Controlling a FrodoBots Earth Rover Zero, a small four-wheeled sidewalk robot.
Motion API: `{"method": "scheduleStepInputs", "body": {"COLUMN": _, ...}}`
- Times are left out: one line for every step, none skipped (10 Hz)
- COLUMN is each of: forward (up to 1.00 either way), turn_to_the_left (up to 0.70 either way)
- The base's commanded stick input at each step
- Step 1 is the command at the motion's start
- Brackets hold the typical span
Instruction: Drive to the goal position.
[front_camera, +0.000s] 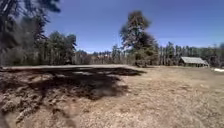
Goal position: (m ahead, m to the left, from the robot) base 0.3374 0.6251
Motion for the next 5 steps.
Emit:
{"method": "scheduleStepInputs", "body": {"forward": 0.70, "turn_to_the_left": 0.00}}
{"method": "scheduleStepInputs", "body": {"forward": 0.70, "turn_to_the_left": 0.00}}
{"method": "scheduleStepInputs", "body": {"forward": 0.70, "turn_to_the_left": 0.00}}
{"method": "scheduleStepInputs", "body": {"forward": 0.70, "turn_to_the_left": 0.00}}
{"method": "scheduleStepInputs", "body": {"forward": 0.70, "turn_to_the_left": 0.00}}
